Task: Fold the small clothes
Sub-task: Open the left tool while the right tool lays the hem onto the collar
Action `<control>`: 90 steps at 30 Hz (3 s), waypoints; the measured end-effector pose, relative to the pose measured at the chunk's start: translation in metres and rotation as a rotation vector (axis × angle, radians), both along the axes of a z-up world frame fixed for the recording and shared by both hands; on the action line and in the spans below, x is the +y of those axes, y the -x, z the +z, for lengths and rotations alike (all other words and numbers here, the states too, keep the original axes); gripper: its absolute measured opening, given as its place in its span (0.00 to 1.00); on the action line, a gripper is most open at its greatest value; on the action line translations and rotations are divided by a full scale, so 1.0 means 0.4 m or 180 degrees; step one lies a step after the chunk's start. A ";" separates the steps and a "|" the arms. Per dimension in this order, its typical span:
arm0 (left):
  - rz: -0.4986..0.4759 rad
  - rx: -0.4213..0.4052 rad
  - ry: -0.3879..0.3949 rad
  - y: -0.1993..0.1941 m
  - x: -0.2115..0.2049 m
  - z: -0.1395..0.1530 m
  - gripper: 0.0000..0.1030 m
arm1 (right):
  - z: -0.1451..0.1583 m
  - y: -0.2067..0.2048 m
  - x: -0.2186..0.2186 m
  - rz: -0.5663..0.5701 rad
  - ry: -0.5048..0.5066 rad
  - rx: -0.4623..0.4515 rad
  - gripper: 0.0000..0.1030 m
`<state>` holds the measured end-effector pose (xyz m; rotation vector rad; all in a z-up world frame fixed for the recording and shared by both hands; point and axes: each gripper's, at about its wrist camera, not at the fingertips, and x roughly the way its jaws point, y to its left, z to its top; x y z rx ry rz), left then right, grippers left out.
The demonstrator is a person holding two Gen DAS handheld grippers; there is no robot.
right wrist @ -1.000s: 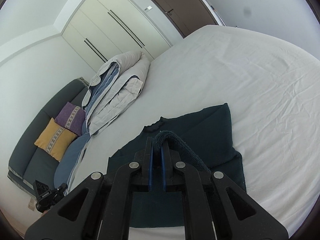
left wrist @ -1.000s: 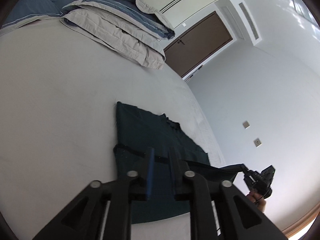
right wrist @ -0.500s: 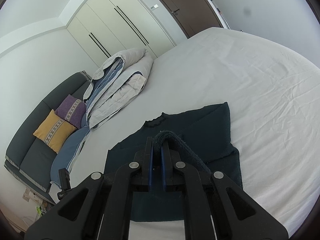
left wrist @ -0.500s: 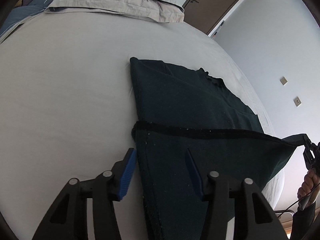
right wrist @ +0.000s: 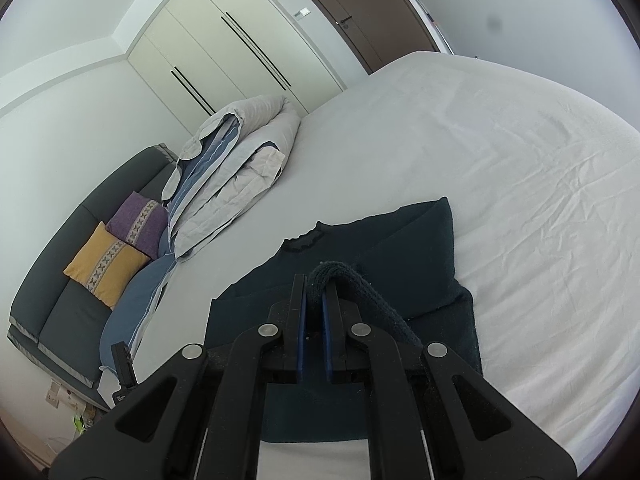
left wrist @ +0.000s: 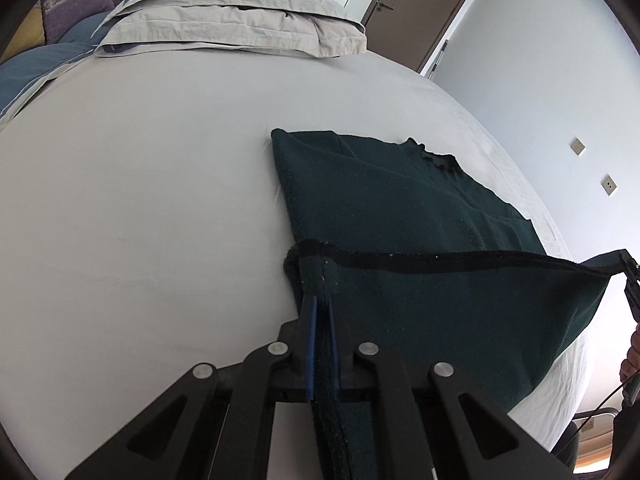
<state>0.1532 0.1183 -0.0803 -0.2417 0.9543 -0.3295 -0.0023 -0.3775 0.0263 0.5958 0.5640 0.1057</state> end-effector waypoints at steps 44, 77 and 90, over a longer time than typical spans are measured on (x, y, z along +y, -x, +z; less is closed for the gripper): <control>0.0302 -0.0946 -0.0326 -0.228 -0.072 0.208 0.07 | 0.009 -0.288 -0.124 -0.0444 0.0260 0.0143 0.05; 0.0427 -0.0617 -0.0226 -0.328 -0.085 0.085 0.43 | -0.227 -0.583 -0.233 -0.0618 0.0139 0.0796 0.52; 0.0091 -0.0267 -0.0237 -0.254 -0.127 -0.041 0.45 | -0.326 -0.392 -0.111 -0.0386 0.0638 0.1050 0.31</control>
